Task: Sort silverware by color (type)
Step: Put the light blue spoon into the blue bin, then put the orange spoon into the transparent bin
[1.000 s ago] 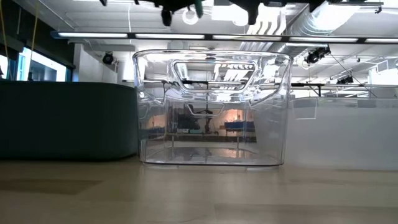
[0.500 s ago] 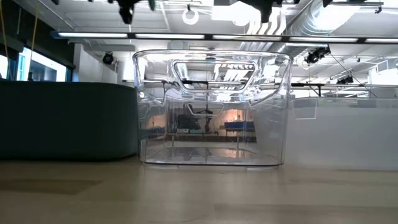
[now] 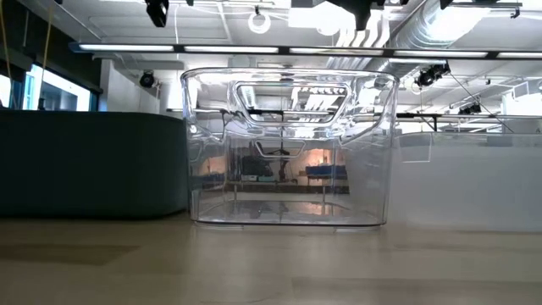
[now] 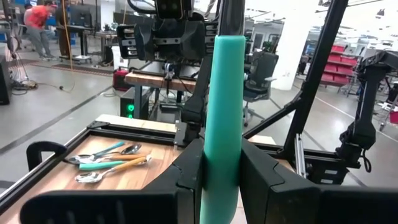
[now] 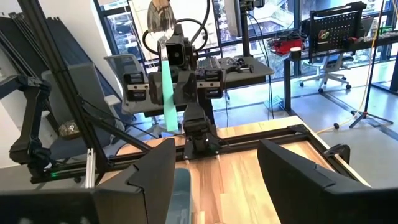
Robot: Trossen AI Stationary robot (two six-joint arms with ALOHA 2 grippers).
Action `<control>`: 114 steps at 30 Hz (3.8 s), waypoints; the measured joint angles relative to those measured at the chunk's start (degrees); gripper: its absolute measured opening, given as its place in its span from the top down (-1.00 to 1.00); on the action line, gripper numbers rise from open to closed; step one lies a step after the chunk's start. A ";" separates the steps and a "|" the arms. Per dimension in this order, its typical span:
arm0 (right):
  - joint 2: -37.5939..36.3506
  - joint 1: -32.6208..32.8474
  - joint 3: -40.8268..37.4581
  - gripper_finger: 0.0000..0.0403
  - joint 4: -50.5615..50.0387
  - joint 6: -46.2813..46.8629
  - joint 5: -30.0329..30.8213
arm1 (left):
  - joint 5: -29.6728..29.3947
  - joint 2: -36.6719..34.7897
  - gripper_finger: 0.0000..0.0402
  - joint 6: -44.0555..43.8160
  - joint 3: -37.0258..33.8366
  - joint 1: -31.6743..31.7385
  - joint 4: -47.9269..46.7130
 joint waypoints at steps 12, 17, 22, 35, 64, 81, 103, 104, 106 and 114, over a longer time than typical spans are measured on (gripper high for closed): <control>0.00 0.00 0.00 -0.06 0.00 0.17 0.00 | -0.04 -0.02 0.73 0.50 0.00 0.05 0.02; 0.00 0.00 0.00 -0.06 -0.56 0.17 0.00 | 0.10 0.33 0.73 0.42 4.07 -1.86 -13.27; 0.02 0.00 0.00 -0.06 -1.32 0.17 0.00 | 0.33 3.67 0.73 -2.21 11.13 -6.36 -36.85; 0.04 0.00 0.00 -0.06 -2.40 -0.26 9.35 | 0.81 20.36 0.73 -9.09 12.26 -19.82 -50.51; 0.04 0.00 0.00 -0.06 -6.05 -0.26 10.73 | 1.62 38.95 0.61 12.93 12.26 -17.42 -56.78; 0.04 0.00 0.00 -0.06 -6.86 0.17 10.75 | 1.66 39.06 0.47 11.28 12.85 -17.44 -58.97; 0.04 0.00 0.00 -0.06 -7.26 -0.26 10.69 | -8.05 8.06 0.49 11.57 25.92 2.91 -32.94; 0.04 0.00 0.00 -0.06 -7.26 -0.28 10.69 | -8.01 7.65 0.49 12.45 25.92 4.00 -31.40; 0.04 0.00 0.00 -0.06 -7.16 -1.29 10.69 | -7.06 7.39 0.50 13.26 25.92 5.86 -28.62; 0.07 0.07 0.00 -0.06 -6.79 -5.14 10.67 | 1.35 7.22 0.51 8.39 14.11 9.53 -4.86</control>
